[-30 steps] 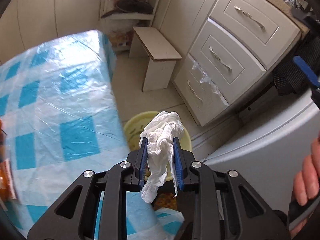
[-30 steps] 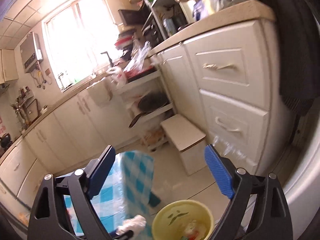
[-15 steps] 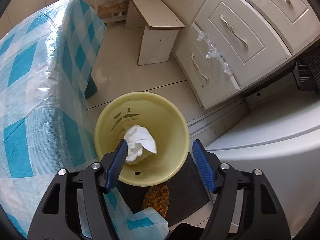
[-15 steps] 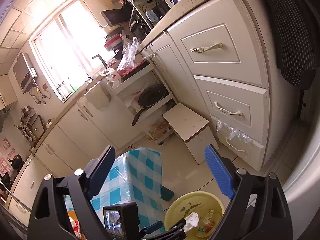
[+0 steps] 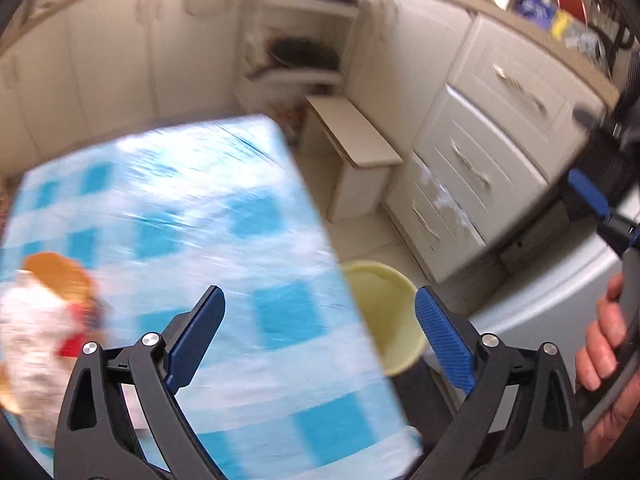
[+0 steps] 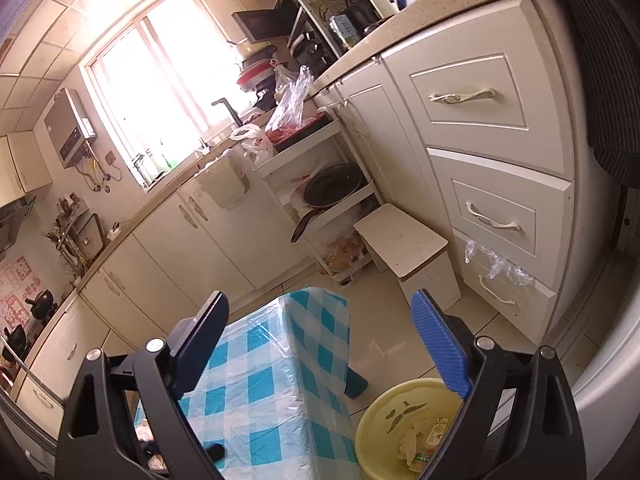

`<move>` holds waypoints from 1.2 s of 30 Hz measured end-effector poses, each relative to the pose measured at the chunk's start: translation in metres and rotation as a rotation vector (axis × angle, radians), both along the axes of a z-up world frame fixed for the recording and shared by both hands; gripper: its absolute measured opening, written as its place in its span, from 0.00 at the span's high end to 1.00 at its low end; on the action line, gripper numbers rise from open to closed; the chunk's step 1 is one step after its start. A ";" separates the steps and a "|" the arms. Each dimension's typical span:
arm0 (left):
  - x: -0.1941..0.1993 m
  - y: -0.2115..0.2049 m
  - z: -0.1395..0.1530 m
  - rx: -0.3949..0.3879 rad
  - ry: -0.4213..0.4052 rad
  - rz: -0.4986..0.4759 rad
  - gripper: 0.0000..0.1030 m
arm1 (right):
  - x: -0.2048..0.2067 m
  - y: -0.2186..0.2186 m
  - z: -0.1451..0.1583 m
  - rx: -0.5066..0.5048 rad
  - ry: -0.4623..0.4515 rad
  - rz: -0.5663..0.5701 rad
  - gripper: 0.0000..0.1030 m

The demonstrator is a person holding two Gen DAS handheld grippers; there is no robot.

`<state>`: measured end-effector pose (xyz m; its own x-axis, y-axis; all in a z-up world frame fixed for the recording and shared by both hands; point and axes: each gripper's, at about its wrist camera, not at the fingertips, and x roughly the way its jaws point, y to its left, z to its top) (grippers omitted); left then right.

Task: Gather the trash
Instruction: 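Grasp the orange peel with the left gripper while the right gripper grasps the white tissue paper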

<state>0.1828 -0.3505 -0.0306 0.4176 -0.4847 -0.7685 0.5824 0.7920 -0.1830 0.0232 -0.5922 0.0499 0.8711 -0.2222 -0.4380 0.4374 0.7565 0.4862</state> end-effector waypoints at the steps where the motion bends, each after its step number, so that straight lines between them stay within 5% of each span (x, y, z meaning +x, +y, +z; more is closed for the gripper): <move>1: 0.005 0.025 0.011 -0.008 -0.037 0.042 0.08 | 0.005 0.007 0.001 -0.009 0.006 0.017 0.13; 7: 0.033 0.153 0.045 -0.059 -0.175 0.305 0.08 | 0.038 0.051 -0.001 -0.047 0.056 0.109 0.11; 13: 0.066 0.238 0.037 -0.039 -0.108 0.478 0.08 | 0.071 0.108 -0.003 -0.104 0.095 0.243 0.10; 18: 0.089 0.303 0.008 -0.097 0.106 0.591 0.08 | 0.101 0.166 -0.016 -0.147 0.159 0.446 0.09; 28: 0.076 0.356 0.002 -0.042 0.085 0.670 0.08 | 0.140 0.311 -0.062 -0.235 0.287 0.962 0.09; 36: 0.079 0.379 -0.038 0.041 0.190 0.692 0.08 | 0.146 0.380 -0.097 -0.331 0.379 1.101 0.09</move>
